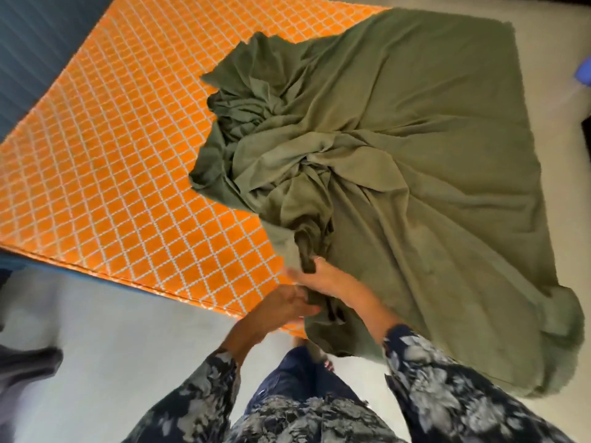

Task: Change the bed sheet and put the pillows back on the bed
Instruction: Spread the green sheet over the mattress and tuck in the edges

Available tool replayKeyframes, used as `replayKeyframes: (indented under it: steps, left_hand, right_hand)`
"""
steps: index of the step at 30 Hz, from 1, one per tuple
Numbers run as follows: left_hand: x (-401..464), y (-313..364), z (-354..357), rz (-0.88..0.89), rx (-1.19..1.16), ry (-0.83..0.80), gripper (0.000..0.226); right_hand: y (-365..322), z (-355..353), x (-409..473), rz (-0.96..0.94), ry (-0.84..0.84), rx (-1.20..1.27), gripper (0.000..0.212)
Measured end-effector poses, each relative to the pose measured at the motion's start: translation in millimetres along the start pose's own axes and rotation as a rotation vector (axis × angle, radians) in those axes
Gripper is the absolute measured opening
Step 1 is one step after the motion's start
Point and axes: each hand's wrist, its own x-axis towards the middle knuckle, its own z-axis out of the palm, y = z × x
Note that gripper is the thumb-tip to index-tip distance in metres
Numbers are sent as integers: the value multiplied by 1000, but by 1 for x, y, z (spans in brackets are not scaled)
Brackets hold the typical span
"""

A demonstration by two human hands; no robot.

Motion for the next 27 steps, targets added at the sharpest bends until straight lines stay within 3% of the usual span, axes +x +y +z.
replayKeyframes:
  steps: [1,3,4,6,7,9,11,12,14,16,18,21,23,25,27]
  left_hand:
    - [0,-5,7,14,77,3,14]
    - [-8,-12,17,41,152,13,28]
    - [-11,-14,18,67,139,31,30]
    - [-21,-18,18,127,6,75,26]
    - [-26,-18,16,134,-63,112,21]
    - [-37,-18,10,152,-139,170,19]
    - [-48,-20,-4,169,-115,207,19]
    - [-54,-23,-15,153,-109,229,19]
    - [-67,-28,-38,98,-124,243,34]
    - [-79,-30,-57,33,-61,176,36]
    - [-82,-31,-65,-8,2,80,22]
    - [-79,-29,-63,-97,81,-126,20]
    - [-74,-35,-72,-137,176,-252,25]
    - [-83,-38,-110,-175,180,-282,26]
    - [-91,-43,-164,-169,-65,-95,29]
  right_hand:
    - [-4,5,-1,32,-20,-61,106]
    - [2,13,0,50,106,-59,93]
    - [7,14,-2,57,177,0,83]
    - [11,11,-9,86,274,352,63]
    - [13,6,-13,108,284,494,54]
    - [18,-10,-25,136,136,539,37]
    - [18,-35,-41,206,-87,355,20]
    - [18,-50,-43,263,-125,172,21]
    - [14,-80,-37,348,8,-306,19]
    - [6,-101,-29,360,352,-592,14]
    - [-9,-107,-18,305,639,-370,29]
    - [-80,-74,3,-22,697,420,45]
    - [-148,-30,6,-272,633,663,41]
    - [-202,25,-9,-372,413,651,41]
    - [-223,81,-15,-474,183,548,43]
